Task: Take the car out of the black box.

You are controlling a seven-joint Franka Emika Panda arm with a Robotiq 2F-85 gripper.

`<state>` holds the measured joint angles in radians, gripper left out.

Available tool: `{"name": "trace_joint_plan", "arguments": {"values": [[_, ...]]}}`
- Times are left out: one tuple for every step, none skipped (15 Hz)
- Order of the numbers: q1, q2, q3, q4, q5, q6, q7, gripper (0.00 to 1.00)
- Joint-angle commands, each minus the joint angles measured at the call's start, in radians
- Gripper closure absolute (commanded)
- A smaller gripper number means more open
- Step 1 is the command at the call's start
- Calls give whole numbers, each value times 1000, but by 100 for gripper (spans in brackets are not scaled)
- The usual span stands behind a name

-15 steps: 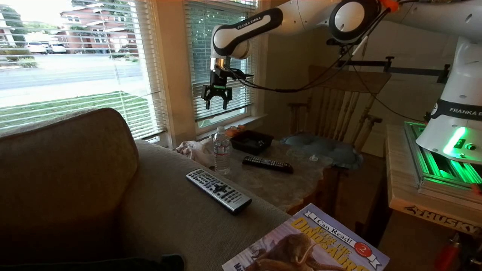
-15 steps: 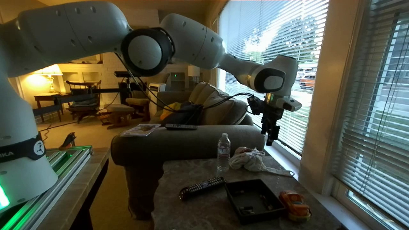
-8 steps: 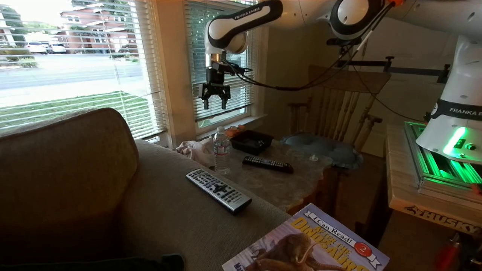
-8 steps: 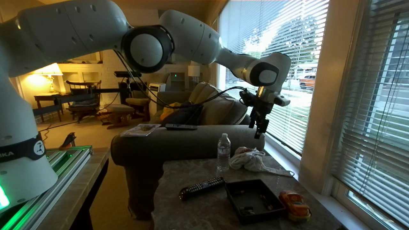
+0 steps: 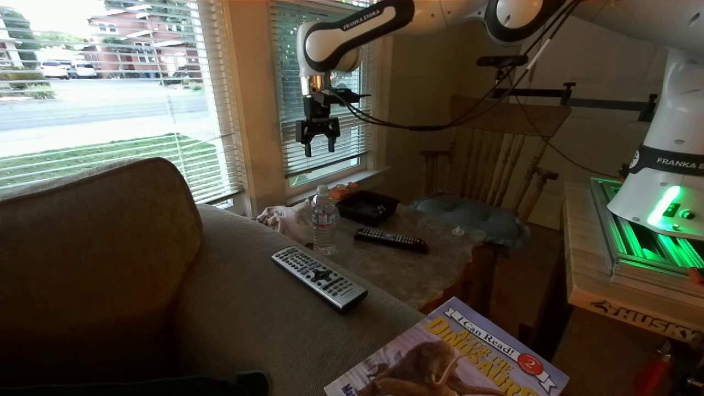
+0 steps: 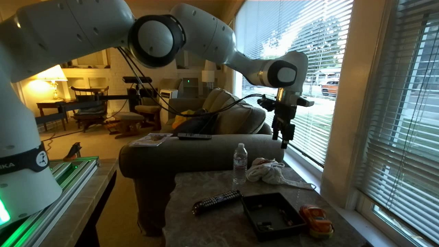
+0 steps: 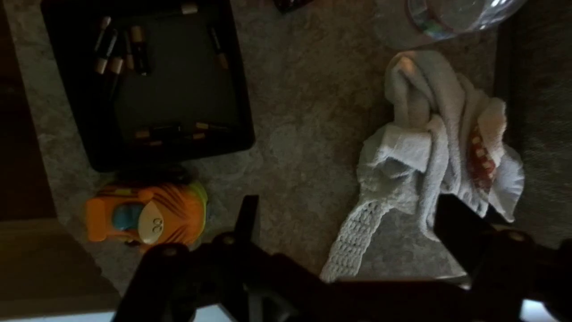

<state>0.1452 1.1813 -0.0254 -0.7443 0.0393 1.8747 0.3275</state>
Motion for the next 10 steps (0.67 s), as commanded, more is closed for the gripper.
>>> {"name": "trace_joint_plan", "arguments": {"values": [[31, -71, -45, -147, -49, 187, 7, 0], [34, -82, -50, -180, -44, 247, 8, 0], [38, -95, -52, -215, -38, 296, 5, 0], [41, -109, -54, -252, -35, 346, 6, 0], [42, -126, -51, -293, -28, 381, 7, 0], [40, -146, -41, -336, -20, 412, -5, 0], [41, -168, -36, -377, -14, 426, 0, 0], [37, -187, -22, -412, -19, 429, 0, 0], [36, -212, -16, -453, -17, 434, -5, 0], [37, -235, -13, -492, -18, 436, -7, 0]]}}
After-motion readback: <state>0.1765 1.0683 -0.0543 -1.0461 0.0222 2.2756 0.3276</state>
